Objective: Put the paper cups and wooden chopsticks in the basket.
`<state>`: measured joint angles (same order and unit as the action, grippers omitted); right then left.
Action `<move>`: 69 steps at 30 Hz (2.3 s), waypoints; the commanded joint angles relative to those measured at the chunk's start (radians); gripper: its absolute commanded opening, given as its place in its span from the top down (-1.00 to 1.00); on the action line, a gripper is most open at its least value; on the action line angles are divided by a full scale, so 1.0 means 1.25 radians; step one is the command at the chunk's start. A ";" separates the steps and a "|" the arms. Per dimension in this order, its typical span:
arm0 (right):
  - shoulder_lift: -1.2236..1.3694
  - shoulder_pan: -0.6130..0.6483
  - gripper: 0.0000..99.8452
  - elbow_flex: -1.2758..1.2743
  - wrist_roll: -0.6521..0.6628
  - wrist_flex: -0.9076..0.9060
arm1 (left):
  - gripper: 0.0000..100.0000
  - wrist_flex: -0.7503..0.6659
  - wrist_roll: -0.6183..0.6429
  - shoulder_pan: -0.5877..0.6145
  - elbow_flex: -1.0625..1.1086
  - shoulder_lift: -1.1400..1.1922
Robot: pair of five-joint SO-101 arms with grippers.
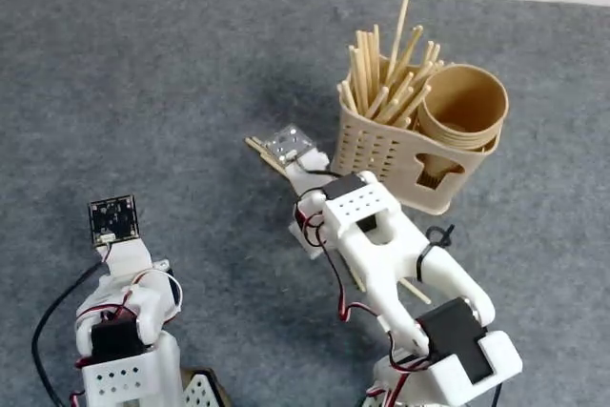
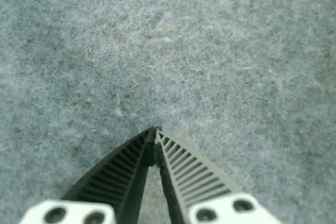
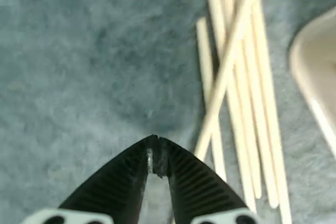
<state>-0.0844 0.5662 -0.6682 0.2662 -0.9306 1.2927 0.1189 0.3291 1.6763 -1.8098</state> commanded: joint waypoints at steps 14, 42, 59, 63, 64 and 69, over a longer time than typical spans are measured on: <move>-0.332 0.026 0.99 -0.061 0.009 -0.031 | 0.99 0.006 0.000 -0.019 0.015 -0.009; -0.064 0.050 0.80 0.008 -0.074 0.084 | 0.99 0.006 0.000 -0.019 0.015 -0.009; 0.010 0.046 0.81 0.102 -0.074 0.090 | 0.99 0.006 0.000 -0.019 0.015 -0.009; -0.063 0.033 0.81 0.101 -0.077 0.090 | 0.99 0.006 0.000 -0.019 0.015 -0.009; -0.072 0.025 0.81 0.101 -0.077 0.094 | 0.99 0.006 0.000 -0.019 0.015 -0.009; -0.030 -0.004 0.81 0.107 -0.077 0.122 | 0.99 0.006 0.000 -0.019 0.015 -0.009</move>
<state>-0.1120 0.5846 -0.5900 0.1788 -0.8186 1.2927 0.1189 0.3291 1.6763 -1.8098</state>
